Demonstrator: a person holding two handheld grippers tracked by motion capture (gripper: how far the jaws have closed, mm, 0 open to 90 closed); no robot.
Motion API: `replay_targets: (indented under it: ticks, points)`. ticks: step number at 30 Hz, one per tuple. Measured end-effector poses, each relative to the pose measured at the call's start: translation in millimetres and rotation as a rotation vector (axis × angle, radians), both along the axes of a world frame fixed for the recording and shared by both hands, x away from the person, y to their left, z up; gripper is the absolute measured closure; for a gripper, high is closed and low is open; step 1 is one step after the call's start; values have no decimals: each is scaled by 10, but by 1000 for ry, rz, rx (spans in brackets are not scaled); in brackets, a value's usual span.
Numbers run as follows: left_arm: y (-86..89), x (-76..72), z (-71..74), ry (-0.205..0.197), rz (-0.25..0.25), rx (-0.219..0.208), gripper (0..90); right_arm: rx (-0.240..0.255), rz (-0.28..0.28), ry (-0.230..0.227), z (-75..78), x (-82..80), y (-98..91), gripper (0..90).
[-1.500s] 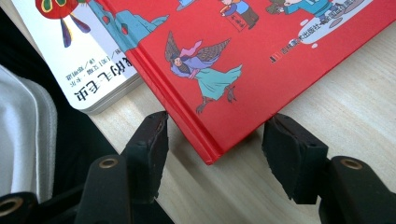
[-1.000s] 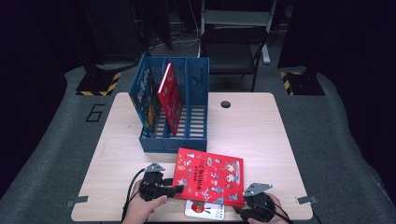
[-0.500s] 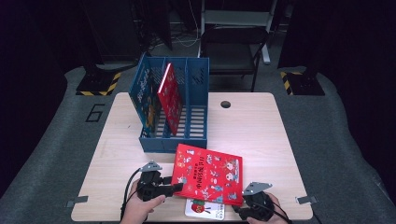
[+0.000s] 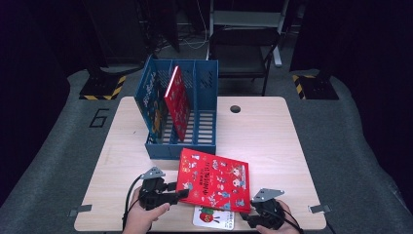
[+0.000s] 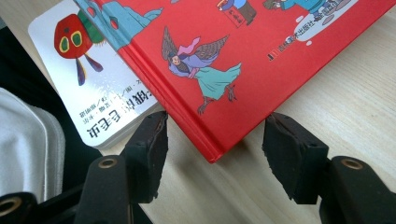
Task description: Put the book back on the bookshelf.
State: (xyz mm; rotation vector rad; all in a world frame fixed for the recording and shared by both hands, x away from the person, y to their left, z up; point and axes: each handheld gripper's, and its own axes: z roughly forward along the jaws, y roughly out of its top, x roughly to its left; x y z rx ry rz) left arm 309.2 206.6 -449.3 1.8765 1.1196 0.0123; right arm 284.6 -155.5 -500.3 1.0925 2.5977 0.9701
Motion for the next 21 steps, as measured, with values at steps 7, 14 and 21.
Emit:
replay_targets:
  ticks: [7, 14, 21]
  points:
    - [57, -14, 72, -9, 15, -26, 470, 32, 4, -17, 16, 22, 42, 403]
    - [120, -38, 147, -11, 35, -21, 476, 60, 21, -4, 35, 55, 108, 404]
    - [196, -75, 250, -31, 64, -20, 479, 95, 30, 6, 63, 88, 191, 404]
